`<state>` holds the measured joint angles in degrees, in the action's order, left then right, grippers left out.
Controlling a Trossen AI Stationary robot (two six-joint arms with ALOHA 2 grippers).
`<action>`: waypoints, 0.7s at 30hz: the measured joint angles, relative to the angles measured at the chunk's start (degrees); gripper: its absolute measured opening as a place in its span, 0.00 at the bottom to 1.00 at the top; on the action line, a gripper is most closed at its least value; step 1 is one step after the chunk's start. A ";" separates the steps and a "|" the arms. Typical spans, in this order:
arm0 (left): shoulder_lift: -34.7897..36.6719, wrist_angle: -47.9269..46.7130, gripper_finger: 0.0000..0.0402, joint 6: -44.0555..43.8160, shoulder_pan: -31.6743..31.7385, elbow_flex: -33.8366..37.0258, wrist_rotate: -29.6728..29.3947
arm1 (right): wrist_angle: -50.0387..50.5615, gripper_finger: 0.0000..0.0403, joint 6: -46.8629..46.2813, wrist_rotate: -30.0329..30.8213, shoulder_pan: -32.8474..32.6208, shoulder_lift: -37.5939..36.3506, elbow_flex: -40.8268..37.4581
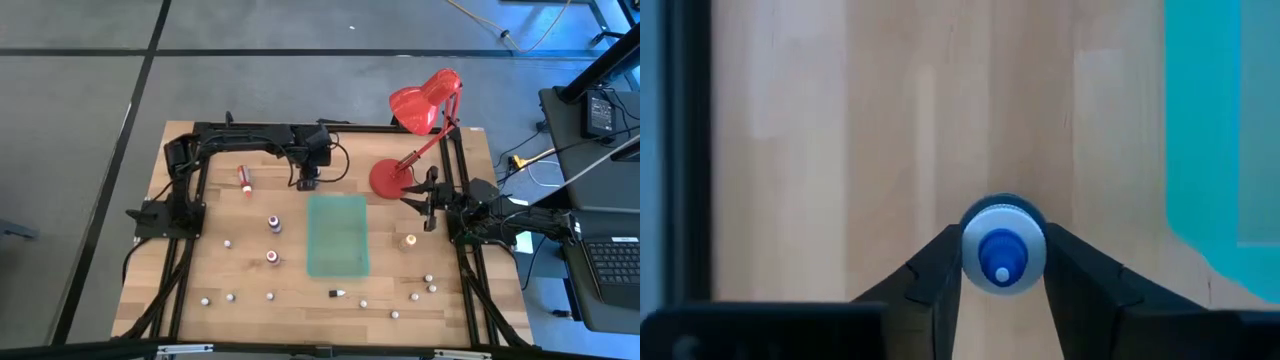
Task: Pick & Place food coloring
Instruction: Put the large blue food coloring bottle into the green bin
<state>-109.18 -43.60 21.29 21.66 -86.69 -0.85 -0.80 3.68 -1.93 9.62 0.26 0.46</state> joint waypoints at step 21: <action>4.83 -8.04 0.31 -9.24 -17.27 -8.67 4.98 | -0.04 0.33 -0.35 -0.07 0.01 0.01 -0.01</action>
<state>-104.35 -51.64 12.06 4.39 -95.36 4.14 -0.84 3.33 -2.00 9.63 0.27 0.45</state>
